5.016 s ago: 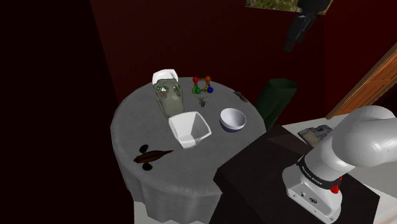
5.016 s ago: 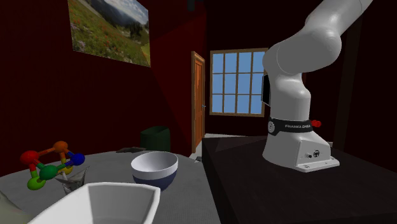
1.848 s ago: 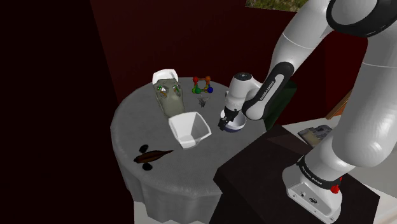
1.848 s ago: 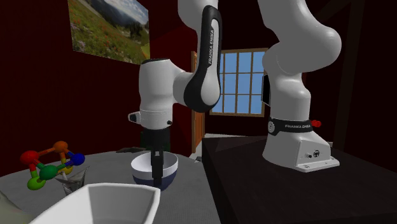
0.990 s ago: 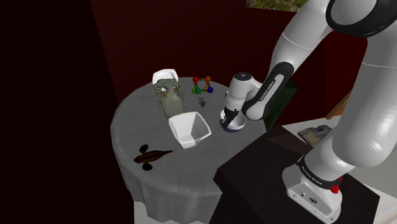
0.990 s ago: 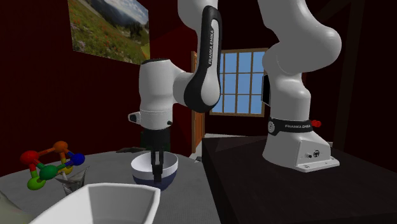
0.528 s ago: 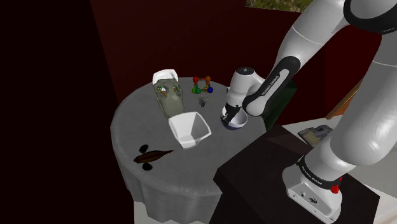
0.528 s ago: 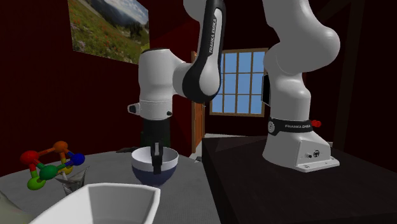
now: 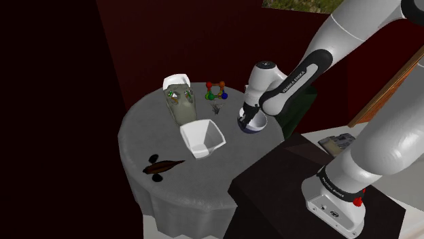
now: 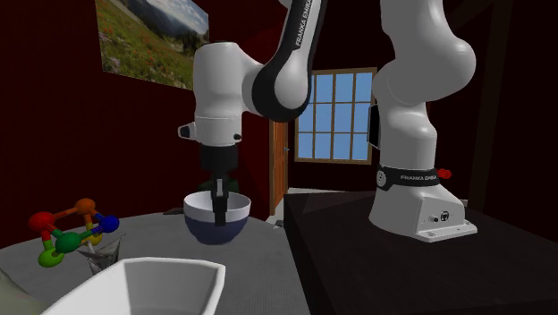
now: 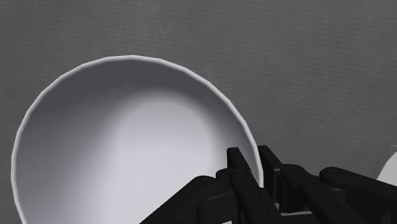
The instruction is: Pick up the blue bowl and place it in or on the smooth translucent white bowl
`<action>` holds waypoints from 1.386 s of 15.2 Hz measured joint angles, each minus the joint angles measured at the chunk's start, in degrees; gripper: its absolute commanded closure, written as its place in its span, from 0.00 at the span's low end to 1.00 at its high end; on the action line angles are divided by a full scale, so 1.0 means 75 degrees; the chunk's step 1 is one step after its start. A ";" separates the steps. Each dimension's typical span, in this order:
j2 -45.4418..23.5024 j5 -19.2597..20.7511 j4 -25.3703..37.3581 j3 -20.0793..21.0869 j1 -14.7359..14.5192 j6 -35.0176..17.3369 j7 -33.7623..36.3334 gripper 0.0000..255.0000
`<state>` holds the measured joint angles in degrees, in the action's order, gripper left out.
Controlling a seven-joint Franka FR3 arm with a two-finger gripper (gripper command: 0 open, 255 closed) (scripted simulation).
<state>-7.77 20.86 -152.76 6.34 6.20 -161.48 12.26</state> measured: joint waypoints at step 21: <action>0.2430 -0.1837 0.0122 0.0251 -0.0123 0.2444 -0.1515 1.00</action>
<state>10.46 7.08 -151.85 8.22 5.27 -143.15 0.90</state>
